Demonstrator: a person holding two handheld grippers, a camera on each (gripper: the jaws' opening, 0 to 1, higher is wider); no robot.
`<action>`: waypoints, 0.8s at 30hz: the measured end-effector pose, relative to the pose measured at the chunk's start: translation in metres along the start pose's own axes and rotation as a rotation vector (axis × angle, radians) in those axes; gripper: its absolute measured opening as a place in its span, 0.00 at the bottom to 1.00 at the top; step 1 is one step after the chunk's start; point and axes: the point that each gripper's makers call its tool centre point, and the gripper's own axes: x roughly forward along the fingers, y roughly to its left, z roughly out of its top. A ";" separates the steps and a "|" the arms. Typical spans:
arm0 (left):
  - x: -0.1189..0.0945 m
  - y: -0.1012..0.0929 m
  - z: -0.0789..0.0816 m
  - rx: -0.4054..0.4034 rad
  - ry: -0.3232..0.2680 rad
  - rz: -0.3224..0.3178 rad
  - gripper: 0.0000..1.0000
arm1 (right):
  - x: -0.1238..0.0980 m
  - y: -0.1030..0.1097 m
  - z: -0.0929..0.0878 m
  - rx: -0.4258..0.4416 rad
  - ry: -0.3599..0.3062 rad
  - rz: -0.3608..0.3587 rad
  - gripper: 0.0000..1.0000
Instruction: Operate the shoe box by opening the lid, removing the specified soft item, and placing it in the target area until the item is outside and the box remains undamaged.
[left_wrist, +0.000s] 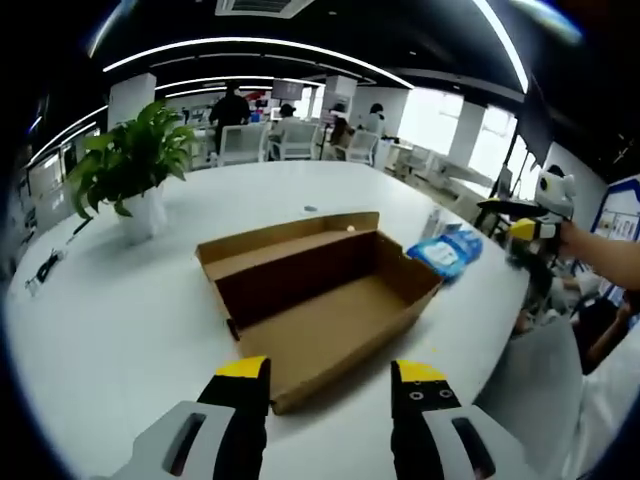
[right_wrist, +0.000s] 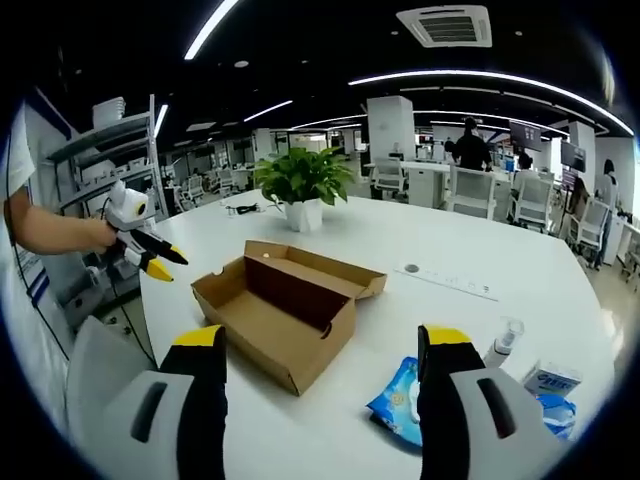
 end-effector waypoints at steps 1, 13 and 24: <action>0.000 0.001 -0.002 0.003 0.006 -0.005 0.49 | 0.005 0.004 0.001 0.000 0.002 0.008 0.73; 0.016 0.030 -0.011 -0.023 0.025 0.020 0.43 | 0.048 0.028 0.008 0.014 0.010 0.021 0.66; 0.035 0.059 -0.019 -0.138 0.055 0.143 0.29 | 0.066 0.024 0.002 0.046 0.020 0.004 0.61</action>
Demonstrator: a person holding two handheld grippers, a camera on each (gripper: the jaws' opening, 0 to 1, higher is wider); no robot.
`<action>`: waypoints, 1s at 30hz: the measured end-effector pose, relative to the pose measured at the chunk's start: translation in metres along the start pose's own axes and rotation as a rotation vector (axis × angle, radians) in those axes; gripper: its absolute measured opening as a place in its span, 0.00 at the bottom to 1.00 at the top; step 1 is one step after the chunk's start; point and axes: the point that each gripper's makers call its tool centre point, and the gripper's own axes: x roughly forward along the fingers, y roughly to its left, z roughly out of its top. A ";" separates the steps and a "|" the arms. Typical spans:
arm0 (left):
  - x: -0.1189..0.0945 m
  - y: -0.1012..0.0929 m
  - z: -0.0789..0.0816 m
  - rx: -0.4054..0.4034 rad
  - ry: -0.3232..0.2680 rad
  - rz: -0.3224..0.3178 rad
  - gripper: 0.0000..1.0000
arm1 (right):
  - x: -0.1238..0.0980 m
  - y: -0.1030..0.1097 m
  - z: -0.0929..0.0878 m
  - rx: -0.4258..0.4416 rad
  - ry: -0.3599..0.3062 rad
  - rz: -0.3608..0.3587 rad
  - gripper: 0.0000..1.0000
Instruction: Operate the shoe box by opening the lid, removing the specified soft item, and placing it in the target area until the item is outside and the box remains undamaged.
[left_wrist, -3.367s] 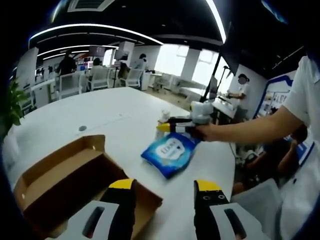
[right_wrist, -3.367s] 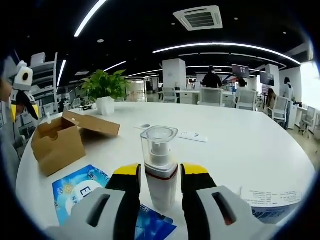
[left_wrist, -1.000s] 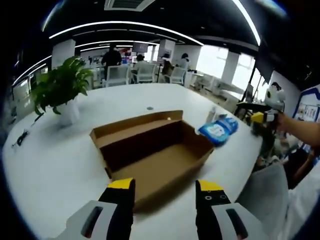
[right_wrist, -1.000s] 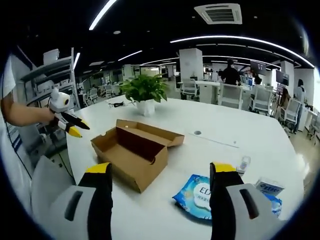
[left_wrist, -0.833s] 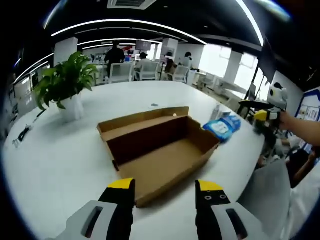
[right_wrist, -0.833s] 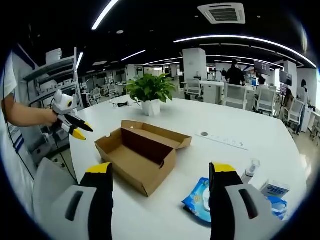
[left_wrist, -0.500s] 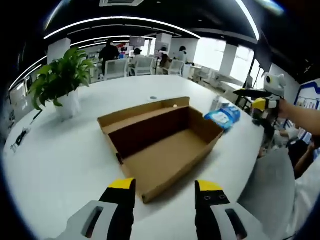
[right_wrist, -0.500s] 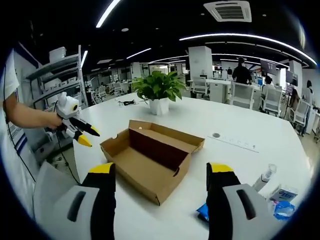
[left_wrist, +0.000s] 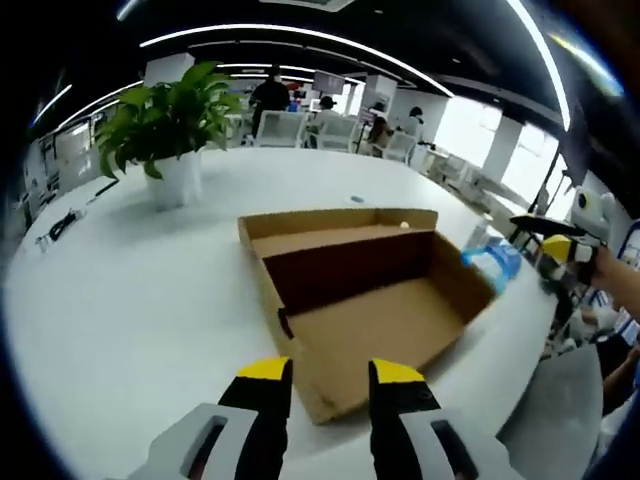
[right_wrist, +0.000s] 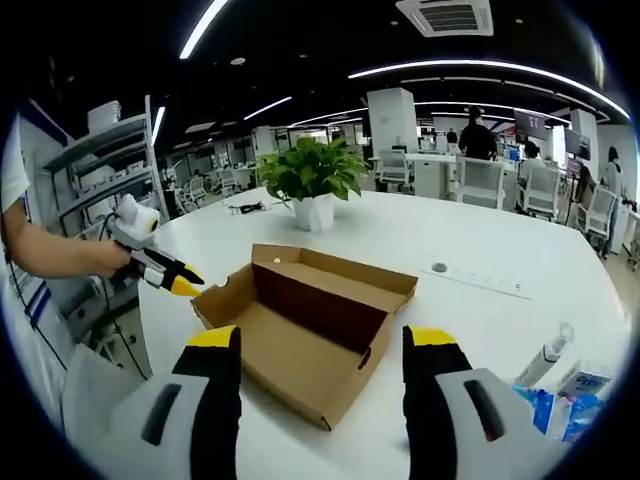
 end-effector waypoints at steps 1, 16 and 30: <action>0.002 0.002 -0.002 0.009 0.011 0.012 0.28 | 0.001 -0.001 0.000 0.004 0.000 -0.001 0.61; 0.017 0.004 -0.012 0.010 0.100 0.053 0.13 | 0.020 -0.013 -0.002 0.018 0.003 -0.005 0.57; 0.018 0.008 -0.008 0.019 0.117 0.089 0.10 | 0.047 -0.041 0.011 0.056 -0.009 -0.035 0.51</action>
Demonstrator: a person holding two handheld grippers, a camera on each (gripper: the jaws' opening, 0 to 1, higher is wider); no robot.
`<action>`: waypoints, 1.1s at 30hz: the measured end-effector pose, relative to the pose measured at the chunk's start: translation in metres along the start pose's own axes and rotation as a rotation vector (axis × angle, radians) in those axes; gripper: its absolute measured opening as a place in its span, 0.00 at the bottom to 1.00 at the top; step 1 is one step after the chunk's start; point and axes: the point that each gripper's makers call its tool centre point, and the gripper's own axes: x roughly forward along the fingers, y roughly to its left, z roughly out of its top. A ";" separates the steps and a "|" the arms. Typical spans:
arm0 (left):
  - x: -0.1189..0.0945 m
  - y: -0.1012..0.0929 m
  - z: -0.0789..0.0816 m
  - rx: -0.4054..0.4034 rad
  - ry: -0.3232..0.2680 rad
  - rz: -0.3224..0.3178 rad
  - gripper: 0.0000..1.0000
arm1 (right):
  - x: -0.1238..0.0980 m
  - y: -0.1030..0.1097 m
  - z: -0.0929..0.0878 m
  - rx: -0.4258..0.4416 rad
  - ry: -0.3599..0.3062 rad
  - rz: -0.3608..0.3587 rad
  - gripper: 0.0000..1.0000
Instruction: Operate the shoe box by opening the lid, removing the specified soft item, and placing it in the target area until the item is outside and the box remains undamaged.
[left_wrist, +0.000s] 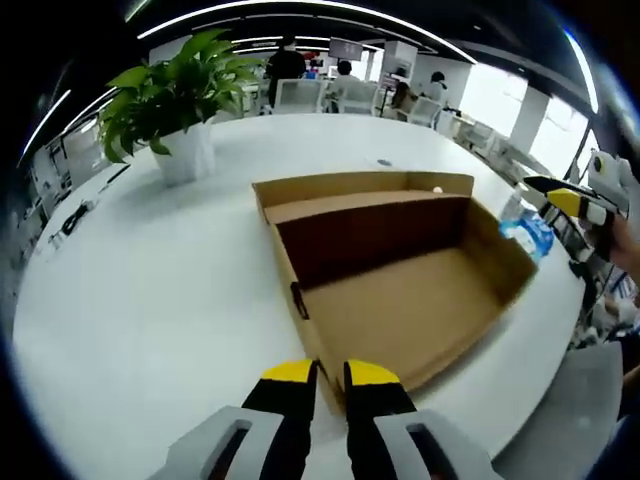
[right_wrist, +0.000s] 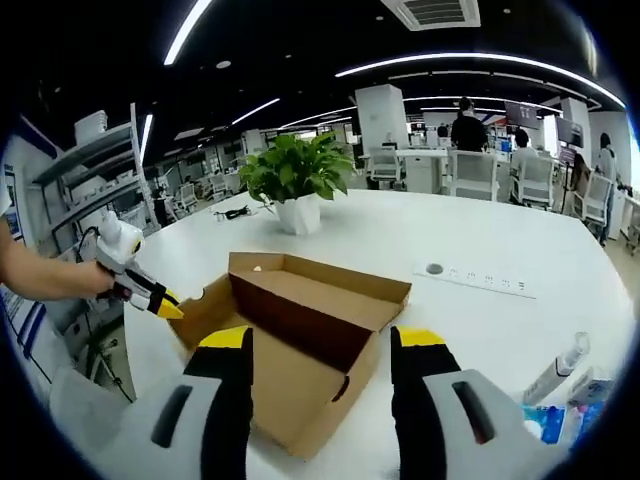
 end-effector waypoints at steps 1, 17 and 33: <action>0.000 0.000 0.000 0.002 0.000 0.000 0.10 | 0.004 -0.006 0.001 -0.019 0.004 -0.018 0.51; 0.005 0.004 0.005 0.007 -0.005 -0.010 0.10 | 0.058 -0.060 0.014 -0.044 0.060 -0.096 0.49; 0.010 0.007 0.009 0.014 -0.012 -0.021 0.10 | 0.117 -0.103 -0.009 -0.031 0.189 -0.131 0.39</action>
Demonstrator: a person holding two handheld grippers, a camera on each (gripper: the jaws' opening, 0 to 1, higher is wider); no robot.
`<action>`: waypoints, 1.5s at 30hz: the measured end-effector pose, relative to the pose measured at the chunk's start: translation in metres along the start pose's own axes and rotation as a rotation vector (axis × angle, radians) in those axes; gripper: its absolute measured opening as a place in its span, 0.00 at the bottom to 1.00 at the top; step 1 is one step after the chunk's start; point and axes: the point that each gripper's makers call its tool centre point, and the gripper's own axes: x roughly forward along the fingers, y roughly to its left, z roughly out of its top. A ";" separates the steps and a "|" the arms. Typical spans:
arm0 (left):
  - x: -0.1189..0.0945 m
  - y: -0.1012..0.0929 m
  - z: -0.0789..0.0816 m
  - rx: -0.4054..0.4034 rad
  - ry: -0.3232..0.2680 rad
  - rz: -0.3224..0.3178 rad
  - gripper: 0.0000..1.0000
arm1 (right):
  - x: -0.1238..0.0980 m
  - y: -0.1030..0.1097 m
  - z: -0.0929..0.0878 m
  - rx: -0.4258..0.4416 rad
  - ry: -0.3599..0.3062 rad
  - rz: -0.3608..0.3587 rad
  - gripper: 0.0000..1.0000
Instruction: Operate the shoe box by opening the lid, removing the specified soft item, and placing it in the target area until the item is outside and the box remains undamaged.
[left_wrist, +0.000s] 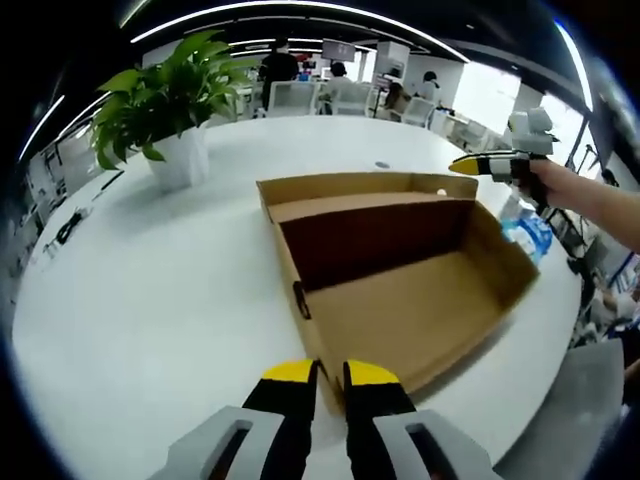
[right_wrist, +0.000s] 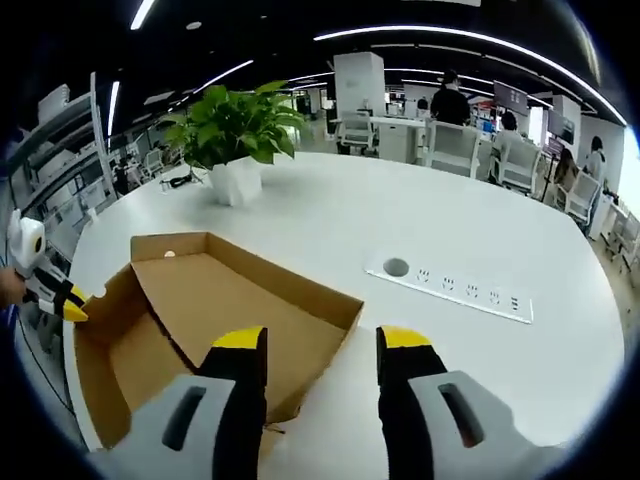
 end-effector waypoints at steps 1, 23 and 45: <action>0.000 0.000 0.000 -0.003 -0.002 -0.001 0.10 | 0.008 -0.003 -0.002 0.005 0.013 0.000 0.39; -0.001 -0.001 0.002 -0.021 -0.019 -0.005 0.10 | 0.052 -0.008 -0.034 0.071 0.264 0.023 0.25; -0.001 -0.001 0.001 -0.023 -0.027 0.002 0.09 | 0.046 -0.009 -0.044 0.117 0.478 -0.029 0.08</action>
